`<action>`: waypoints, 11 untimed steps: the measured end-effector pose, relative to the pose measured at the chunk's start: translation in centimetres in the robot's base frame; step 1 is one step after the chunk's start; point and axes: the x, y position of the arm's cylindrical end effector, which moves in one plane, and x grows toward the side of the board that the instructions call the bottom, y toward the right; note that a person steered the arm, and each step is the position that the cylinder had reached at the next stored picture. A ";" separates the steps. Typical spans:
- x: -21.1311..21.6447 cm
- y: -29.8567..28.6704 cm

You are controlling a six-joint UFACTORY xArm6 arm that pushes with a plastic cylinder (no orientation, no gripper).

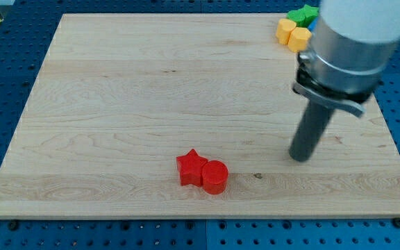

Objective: Move the red star above the red circle

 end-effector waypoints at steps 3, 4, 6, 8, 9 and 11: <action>4.5 -3.9; 2.9 -9.3; 2.7 -15.8; 1.4 -16.7; 1.9 -12.0; 6.1 -11.6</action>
